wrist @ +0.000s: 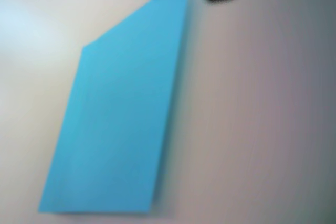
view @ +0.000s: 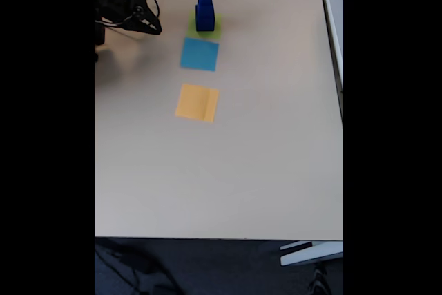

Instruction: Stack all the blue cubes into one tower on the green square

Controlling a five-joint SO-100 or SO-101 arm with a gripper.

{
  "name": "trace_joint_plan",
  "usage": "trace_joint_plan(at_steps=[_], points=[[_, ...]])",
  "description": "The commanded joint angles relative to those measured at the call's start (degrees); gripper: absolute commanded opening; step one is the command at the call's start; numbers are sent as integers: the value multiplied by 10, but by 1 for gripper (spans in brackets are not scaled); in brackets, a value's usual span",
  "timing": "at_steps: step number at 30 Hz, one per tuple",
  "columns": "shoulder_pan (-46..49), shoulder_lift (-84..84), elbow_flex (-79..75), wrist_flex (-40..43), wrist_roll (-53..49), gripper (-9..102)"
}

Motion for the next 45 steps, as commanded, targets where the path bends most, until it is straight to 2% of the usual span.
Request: trace_joint_plan(at_steps=[1,45], points=[[-2,14,4,2,2,0],[-2,14,4,2,4,0]])
